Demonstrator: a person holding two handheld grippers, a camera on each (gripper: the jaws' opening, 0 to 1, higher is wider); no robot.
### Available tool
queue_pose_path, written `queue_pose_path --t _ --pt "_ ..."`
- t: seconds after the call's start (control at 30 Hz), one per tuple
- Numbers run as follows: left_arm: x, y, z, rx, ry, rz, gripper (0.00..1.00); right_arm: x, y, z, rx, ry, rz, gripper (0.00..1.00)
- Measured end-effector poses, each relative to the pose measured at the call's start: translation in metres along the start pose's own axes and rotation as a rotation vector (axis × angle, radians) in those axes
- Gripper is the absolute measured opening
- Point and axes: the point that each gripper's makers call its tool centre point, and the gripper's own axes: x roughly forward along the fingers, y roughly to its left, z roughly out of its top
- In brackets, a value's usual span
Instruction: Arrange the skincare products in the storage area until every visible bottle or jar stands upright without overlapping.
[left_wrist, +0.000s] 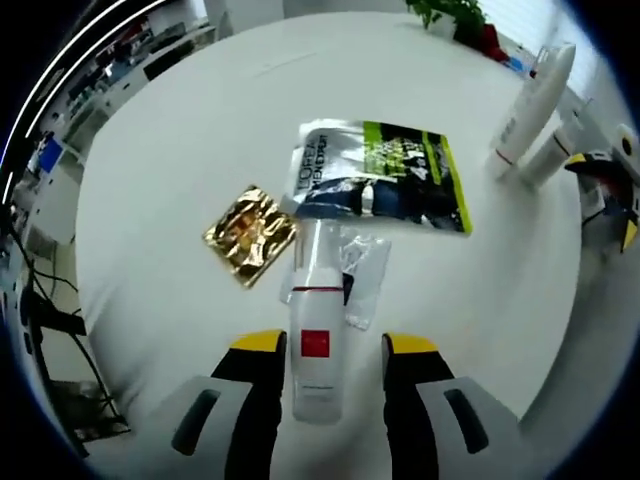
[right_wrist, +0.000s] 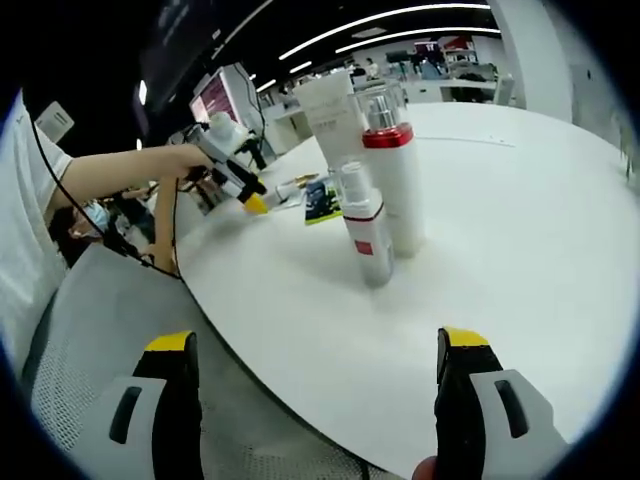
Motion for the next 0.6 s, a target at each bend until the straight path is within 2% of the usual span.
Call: queue_pose_path --t 0.43,0.6 --pt "0.0015 0.0071 -0.0043 0.034 0.045 0.023 0.25 -0.0003 -0.0008 0.0002 0.006 -0.004 -0.005 0.98" --pt "0.0017 0.0081 -0.0041 0.023 0.046 0.026 0.25 -0.0013 -0.0018 0.0007 0.011 -0.007 -0.008 0.98"
